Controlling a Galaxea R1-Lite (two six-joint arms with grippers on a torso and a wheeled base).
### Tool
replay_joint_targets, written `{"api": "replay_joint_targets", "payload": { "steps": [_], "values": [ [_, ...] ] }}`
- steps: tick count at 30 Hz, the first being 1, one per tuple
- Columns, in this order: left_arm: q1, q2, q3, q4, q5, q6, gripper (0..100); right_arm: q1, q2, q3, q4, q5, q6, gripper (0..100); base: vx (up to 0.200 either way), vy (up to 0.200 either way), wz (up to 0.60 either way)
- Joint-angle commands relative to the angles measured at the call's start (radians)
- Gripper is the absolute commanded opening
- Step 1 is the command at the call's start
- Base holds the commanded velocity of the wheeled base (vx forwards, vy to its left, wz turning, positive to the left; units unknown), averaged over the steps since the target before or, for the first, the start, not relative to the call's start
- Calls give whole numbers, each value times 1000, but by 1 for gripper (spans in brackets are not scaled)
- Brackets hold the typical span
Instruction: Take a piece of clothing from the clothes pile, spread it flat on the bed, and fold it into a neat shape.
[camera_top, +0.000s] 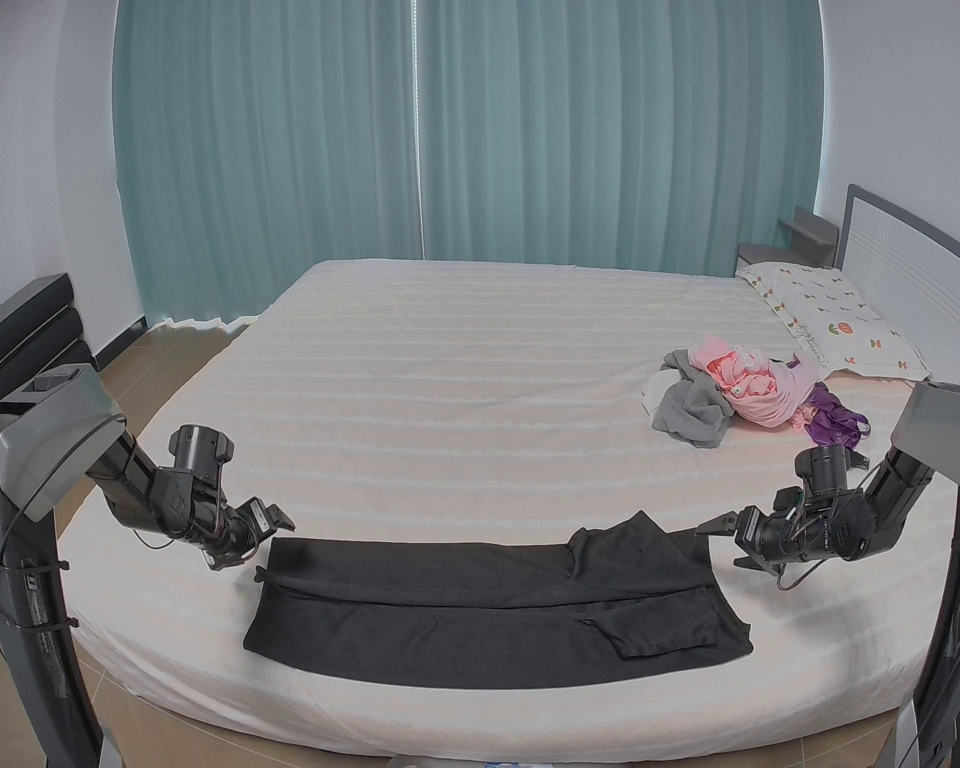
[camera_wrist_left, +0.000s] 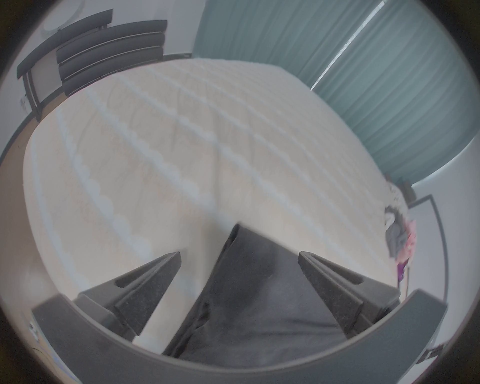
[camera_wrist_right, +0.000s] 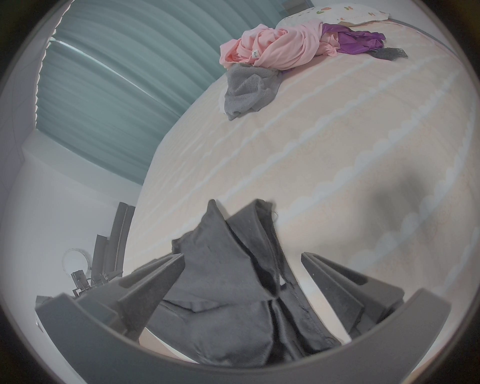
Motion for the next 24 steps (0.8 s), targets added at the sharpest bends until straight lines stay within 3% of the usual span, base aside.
{"api": "replay_joint_targets", "payload": {
  "steps": [1, 16, 17, 24],
  "values": [
    [-2, 50, -113, -16, 0, -86, 100, 13, 26, -64, -1, 3, 49, 100, 0, 0, 0],
    [-24, 136, -167, -25, 17, -83, 100, 13, 76, -91, -5, -3, 46, 100, 0, 0, 0],
    [-24, 136, -164, -25, 19, -83, 0, 13, 78, -91, -10, -5, 46, 100, 0, 0, 0],
    [-28, 142, -162, -26, 68, -81, 0, 14, 95, -91, -36, -42, 45, 100, 0, 0, 0]
  ]
}}
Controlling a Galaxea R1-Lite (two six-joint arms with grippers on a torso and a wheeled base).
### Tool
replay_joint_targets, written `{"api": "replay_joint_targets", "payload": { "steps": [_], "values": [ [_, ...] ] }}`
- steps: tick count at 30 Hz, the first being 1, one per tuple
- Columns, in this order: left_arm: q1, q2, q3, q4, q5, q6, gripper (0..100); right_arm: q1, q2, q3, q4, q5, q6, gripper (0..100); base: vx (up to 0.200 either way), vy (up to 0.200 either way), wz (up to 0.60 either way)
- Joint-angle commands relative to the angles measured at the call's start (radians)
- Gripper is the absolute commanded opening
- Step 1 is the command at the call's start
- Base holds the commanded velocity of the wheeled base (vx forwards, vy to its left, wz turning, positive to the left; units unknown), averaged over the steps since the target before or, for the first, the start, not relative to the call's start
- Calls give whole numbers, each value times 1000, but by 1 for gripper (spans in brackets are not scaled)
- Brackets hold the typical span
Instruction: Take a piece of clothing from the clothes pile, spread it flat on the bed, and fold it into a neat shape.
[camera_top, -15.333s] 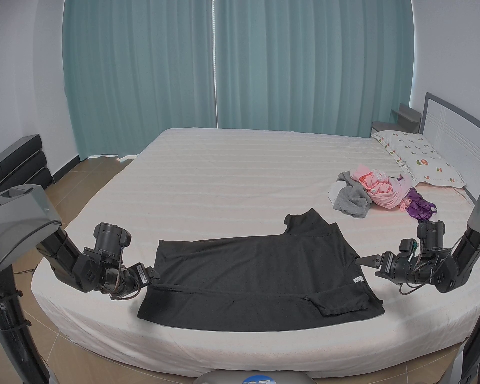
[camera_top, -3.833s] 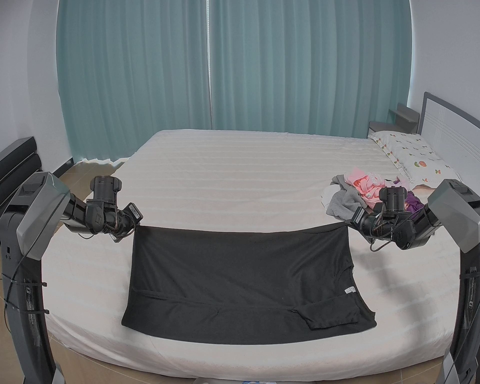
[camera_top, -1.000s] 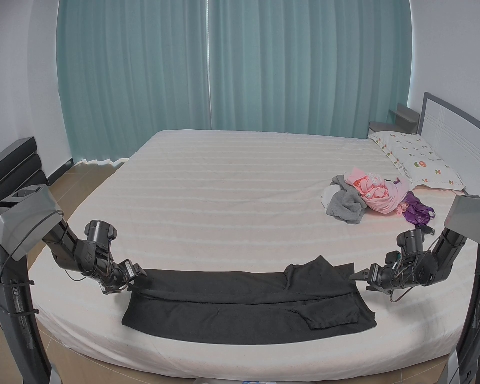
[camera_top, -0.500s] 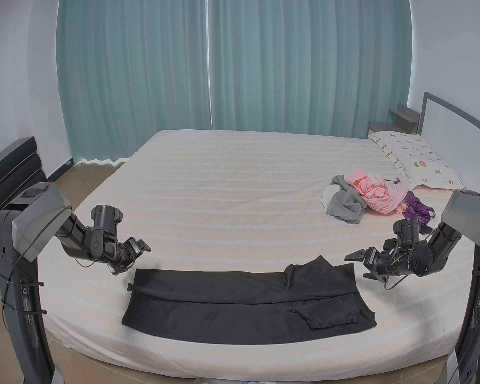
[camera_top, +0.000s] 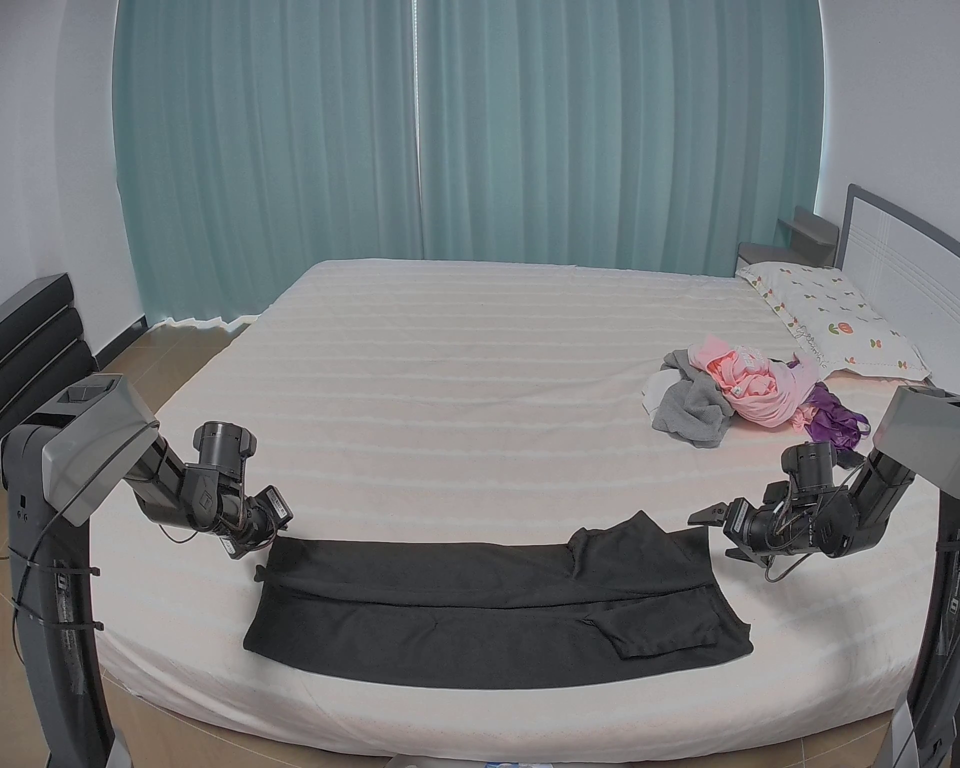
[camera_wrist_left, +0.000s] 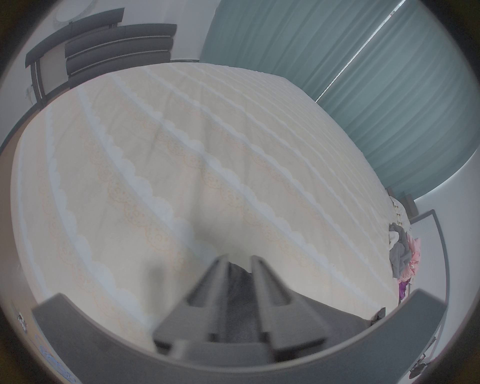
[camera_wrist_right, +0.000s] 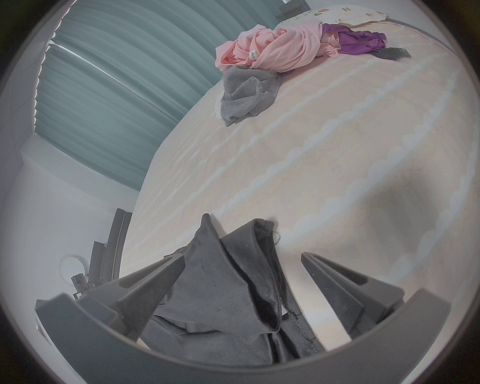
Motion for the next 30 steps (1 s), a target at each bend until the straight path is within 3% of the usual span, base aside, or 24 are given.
{"api": "replay_joint_targets", "payload": {
  "steps": [1, 6, 12, 23, 30],
  "values": [
    [-1, 9, 3, 0, 19, -2, 0, 0, 14, -1, -4, -11, 1, 100, 0, 0, 0],
    [8, 4, 3, 1, 42, -12, 0, 3, 26, -33, 2, -68, 44, 100, 0, 0, 0],
    [20, -8, 4, -11, 119, -19, 0, 24, 38, -47, -2, -81, 65, 100, 0, 0, 0],
    [8, 6, 27, -79, 125, -20, 0, 39, 86, -110, -1, -127, 67, 100, 0, 0, 0],
    [9, -2, 27, -72, 109, -74, 0, 61, 103, -113, -4, -130, 65, 100, 0, 0, 0]
  ]
}}
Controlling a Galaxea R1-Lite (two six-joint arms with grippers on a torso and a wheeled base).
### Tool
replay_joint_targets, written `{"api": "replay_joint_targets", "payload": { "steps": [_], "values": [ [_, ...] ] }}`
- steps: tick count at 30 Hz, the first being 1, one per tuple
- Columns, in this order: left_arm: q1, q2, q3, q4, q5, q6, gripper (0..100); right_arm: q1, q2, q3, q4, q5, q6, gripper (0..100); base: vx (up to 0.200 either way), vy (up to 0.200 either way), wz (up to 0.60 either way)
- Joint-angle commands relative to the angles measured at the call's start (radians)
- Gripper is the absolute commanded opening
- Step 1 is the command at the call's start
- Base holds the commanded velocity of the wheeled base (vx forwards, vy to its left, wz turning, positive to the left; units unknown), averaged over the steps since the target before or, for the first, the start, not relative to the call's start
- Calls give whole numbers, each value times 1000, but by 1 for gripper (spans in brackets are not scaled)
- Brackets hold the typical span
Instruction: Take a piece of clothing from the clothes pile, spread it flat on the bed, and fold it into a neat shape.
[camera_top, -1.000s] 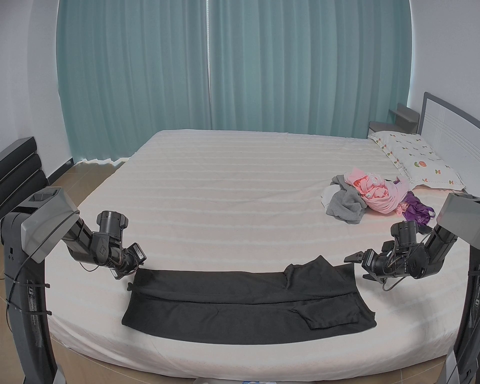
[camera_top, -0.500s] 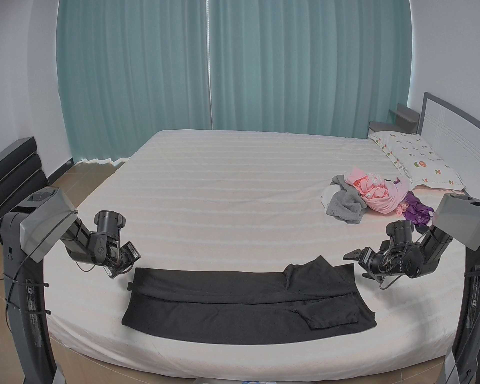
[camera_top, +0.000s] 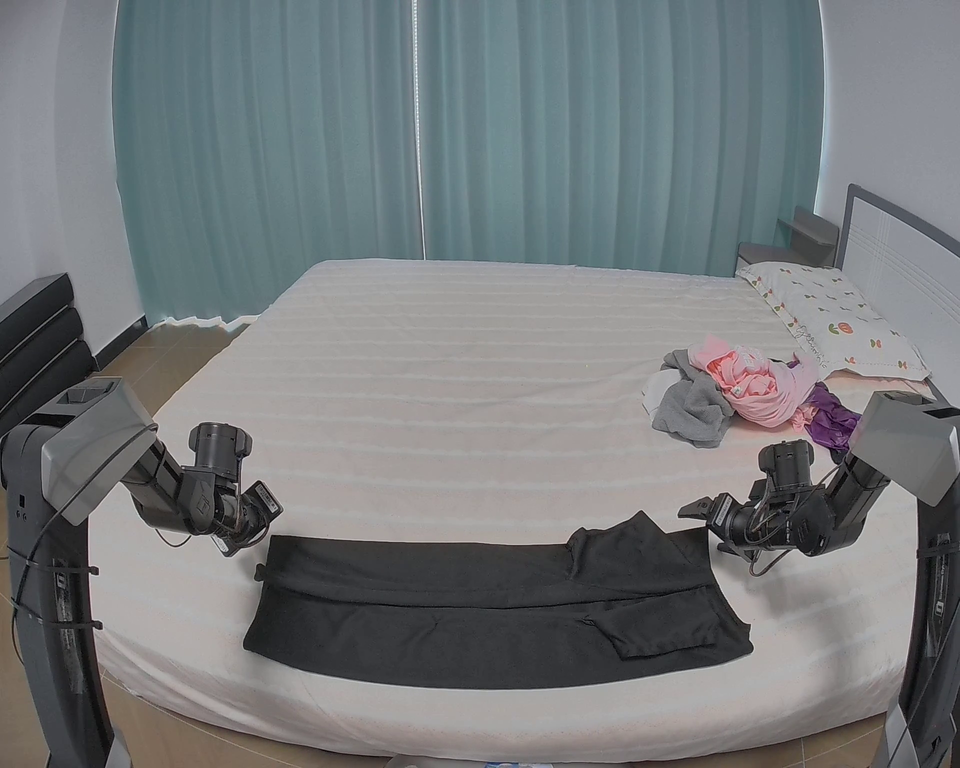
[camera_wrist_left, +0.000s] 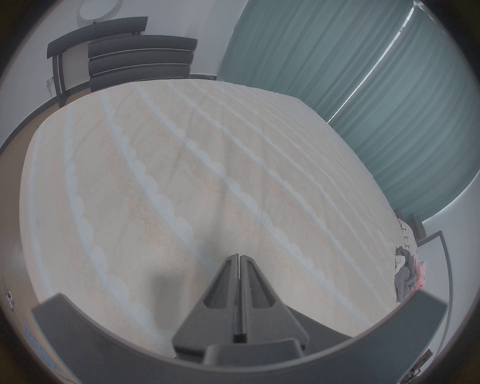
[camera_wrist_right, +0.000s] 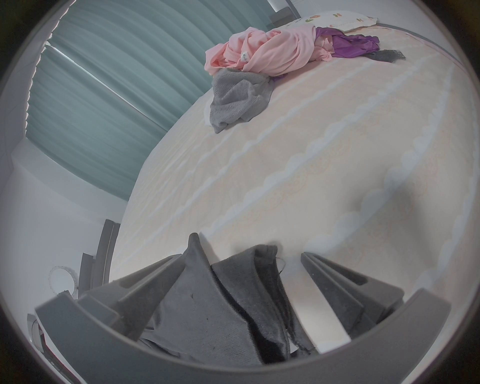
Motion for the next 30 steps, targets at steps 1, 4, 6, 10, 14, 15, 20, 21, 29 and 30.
{"api": "replay_joint_targets", "payload": {
  "steps": [1, 4, 6, 10, 14, 15, 20, 21, 29, 30],
  "values": [
    [1, -2, 0, 4, -4, -7, 0, 13, 20, -3, -2, 0, -1, 100, 0, 0, 0],
    [-1, -1, 11, 2, -4, -5, 0, 13, 22, -12, -2, -3, 0, 0, 0, 0, 0],
    [-1, 2, 16, 0, -7, -3, 0, 7, 17, -13, -2, -14, 2, 0, 0, 0, 0],
    [-8, 4, 20, 0, -36, -2, 0, -10, 11, -16, -2, -15, 33, 0, 0, 0, 0],
    [-16, 4, 31, -4, -42, 4, 0, -12, 14, -13, -4, -17, 45, 0, 0, 0, 0],
    [-16, 4, 31, -4, -42, 4, 0, -10, 14, -13, -4, -17, 45, 0, 0, 0, 0],
    [-16, -4, 27, -6, -47, -3, 100, -12, 14, -12, -2, -15, 51, 0, 0, 0, 0],
    [-16, -9, 28, -6, -48, -5, 100, -12, 14, -12, -2, -15, 51, 0, 0, 0, 0],
    [-22, -9, 92, -79, -123, 20, 100, -12, 14, -10, -4, -17, 51, 0, 0, 0, 0],
    [-24, -13, 102, -96, -131, 30, 100, -12, 14, -10, -4, -15, 51, 0, 0, 0, 0]
  ]
}}
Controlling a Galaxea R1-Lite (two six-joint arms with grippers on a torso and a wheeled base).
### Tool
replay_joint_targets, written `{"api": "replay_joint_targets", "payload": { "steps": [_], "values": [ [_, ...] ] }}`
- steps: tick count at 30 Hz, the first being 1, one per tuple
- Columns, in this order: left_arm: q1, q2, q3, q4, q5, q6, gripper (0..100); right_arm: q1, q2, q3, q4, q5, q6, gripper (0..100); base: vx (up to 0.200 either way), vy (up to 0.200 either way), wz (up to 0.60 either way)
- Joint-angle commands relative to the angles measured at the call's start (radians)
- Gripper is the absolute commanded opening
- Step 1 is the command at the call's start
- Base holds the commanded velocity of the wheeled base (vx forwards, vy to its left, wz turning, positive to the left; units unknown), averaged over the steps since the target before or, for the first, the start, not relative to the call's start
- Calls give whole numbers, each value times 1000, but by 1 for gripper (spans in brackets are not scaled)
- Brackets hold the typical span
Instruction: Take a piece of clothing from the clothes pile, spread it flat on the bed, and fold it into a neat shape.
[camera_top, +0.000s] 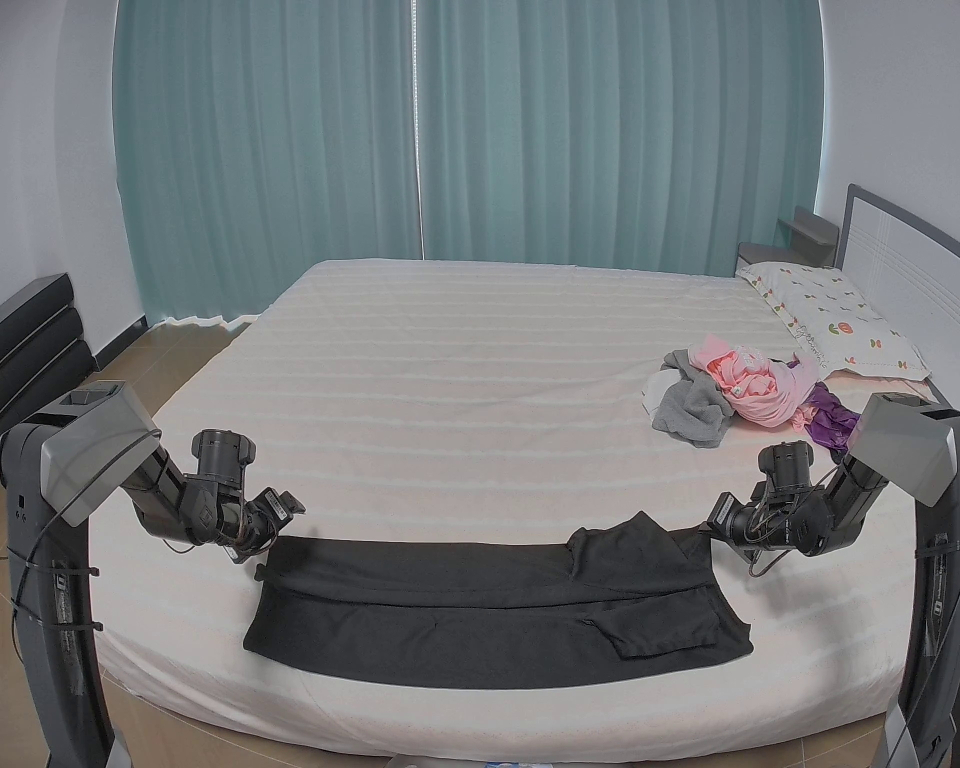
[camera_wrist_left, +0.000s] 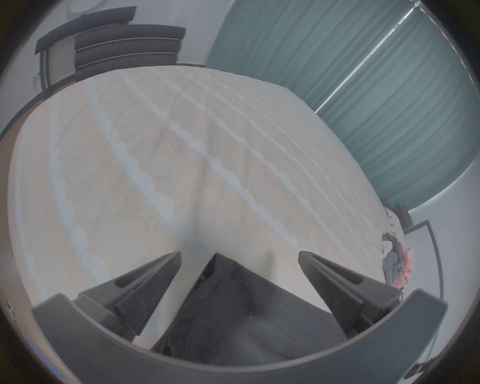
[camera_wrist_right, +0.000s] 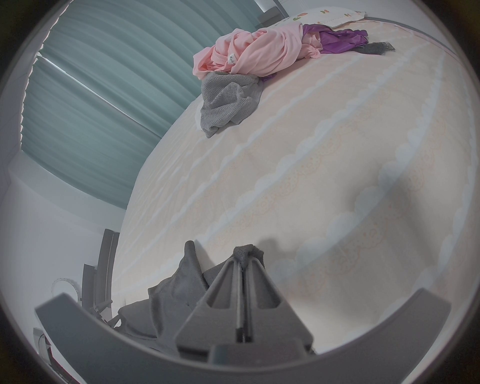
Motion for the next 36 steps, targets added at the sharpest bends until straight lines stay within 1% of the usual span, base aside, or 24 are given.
{"api": "replay_joint_targets", "payload": {
  "steps": [1, 4, 5, 10, 15, 18, 19, 22, 25, 36],
  "values": [
    [-8, -5, 54, -53, -36, 30, 100, 0, -1, 1, -1, 1, -1, 0, 0, 0, 0],
    [-20, 6, 68, -69, -28, 67, 100, 0, -1, 1, -1, 1, -1, 0, 0, 0, 0],
    [-22, 6, 68, -69, -25, 74, 0, 0, -1, 2, -1, 1, -1, 0, 0, 0, 0],
    [-23, 6, 68, -69, -3, 87, 0, 0, -1, 2, -1, -1, -5, 0, 0, 0, 0],
    [-14, 8, 54, -72, 52, 77, 0, 0, -2, 1, -1, 1, -2, 0, 0, 0, 0],
    [-8, 6, 54, -75, 70, 77, 0, -1, -4, 1, -1, -1, -1, 0, 0, 0, 0],
    [-2, 4, 54, -95, 89, 77, 0, -12, -7, 4, -13, -1, 1, 0, 0, 0, 0],
    [1, 8, 59, -141, 96, 77, 0, -27, -13, 16, -50, 1, 4, 0, 0, 0, 0],
    [3, 21, 57, -170, 98, 77, 0, -29, -13, 24, -56, 1, 4, 0, 0, 0, 0],
    [3, 75, 23, -171, 98, 77, 0, -27, -12, 32, -58, 2, 2, 0, 0, 0, 0]
  ]
}}
